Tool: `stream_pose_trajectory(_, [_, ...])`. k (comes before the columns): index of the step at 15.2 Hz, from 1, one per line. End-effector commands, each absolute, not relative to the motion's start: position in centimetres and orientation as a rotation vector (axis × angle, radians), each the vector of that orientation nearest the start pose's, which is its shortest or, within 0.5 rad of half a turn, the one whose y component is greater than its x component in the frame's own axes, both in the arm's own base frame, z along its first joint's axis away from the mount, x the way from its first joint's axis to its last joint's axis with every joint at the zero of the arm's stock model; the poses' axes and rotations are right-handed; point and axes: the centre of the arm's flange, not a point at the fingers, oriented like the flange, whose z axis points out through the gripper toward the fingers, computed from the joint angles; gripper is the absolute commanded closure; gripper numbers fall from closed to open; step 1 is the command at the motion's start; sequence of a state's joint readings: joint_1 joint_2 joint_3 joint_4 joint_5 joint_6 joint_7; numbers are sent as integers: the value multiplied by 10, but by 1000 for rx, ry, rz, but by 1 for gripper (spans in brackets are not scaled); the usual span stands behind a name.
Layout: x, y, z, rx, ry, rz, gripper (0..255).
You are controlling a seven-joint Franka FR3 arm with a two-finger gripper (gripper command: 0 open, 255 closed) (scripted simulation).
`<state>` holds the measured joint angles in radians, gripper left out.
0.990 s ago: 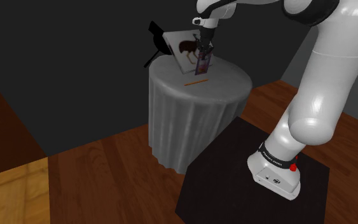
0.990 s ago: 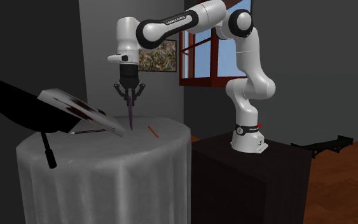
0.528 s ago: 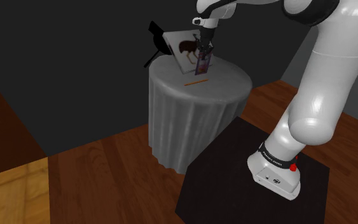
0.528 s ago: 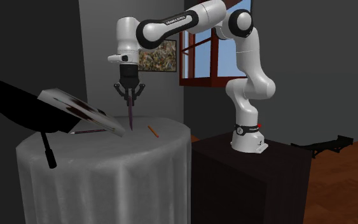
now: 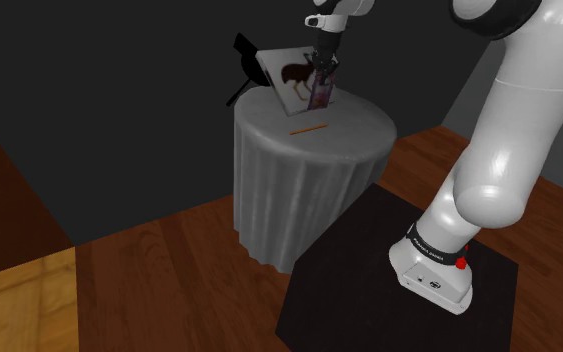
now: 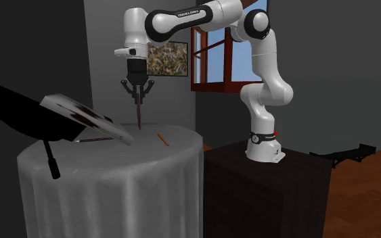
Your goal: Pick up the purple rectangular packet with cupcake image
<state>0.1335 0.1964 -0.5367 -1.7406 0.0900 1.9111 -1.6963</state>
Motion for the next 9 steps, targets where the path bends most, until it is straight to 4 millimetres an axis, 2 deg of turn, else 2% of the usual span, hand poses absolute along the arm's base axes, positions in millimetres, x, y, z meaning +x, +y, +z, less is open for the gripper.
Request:
stream_pose_trajectory(1, [574, -216, 484, -2535, -1871, 19, 255])
stream_pose_trajectory(7, [574, -216, 516, -2535, -1871, 19, 255])
stream_pose_trajectory(9, [574, -216, 517, -2535, -1871, 19, 255])
